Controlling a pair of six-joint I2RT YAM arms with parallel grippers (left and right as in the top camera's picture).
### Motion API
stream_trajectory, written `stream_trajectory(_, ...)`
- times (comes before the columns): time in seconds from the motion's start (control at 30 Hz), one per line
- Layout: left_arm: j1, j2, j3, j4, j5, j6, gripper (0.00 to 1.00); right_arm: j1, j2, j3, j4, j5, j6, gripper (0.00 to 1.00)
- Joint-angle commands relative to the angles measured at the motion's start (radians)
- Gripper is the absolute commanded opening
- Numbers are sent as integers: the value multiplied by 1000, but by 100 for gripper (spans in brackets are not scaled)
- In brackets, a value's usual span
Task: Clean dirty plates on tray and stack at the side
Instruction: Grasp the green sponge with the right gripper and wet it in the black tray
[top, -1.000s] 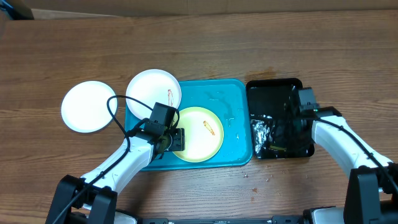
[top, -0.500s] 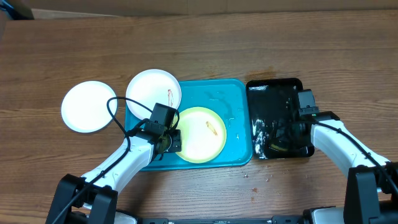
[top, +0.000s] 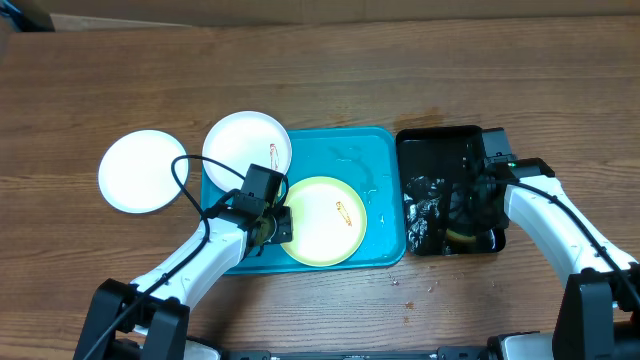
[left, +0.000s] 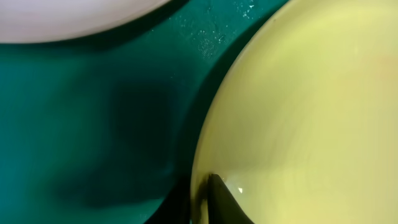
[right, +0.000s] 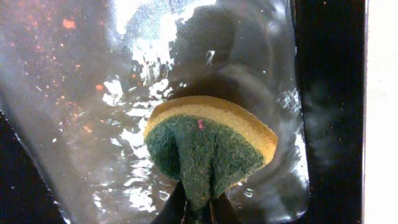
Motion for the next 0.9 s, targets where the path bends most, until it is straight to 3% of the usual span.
stream_trajectory(0.0, 1, 18, -8, -3, -3, 6, 28, -2, -2, 21, 22, 13, -30, 4)
stream_trajectory(0.07, 1, 18, -8, -3, -3, 6, 32, -2, -4, 22, 43, 13, -33, 4)
stream_trajectory(0.13, 1, 18, -8, -2, -3, 6, 31, -2, -3, 21, 82, 13, -37, 4)
stream_trajectory(0.27, 1, 18, -8, 2, -3, 6, 4, -2, -3, 36, 60, -42, -108, 4)
stream_trajectory(0.43, 1, 18, -8, 4, -3, 6, 4, -2, -3, 39, 84, 25, -125, 4)
stream_trajectory(0.87, 1, 18, -8, 4, -3, 6, 5, -2, -3, 143, -77, 18, -164, 4)
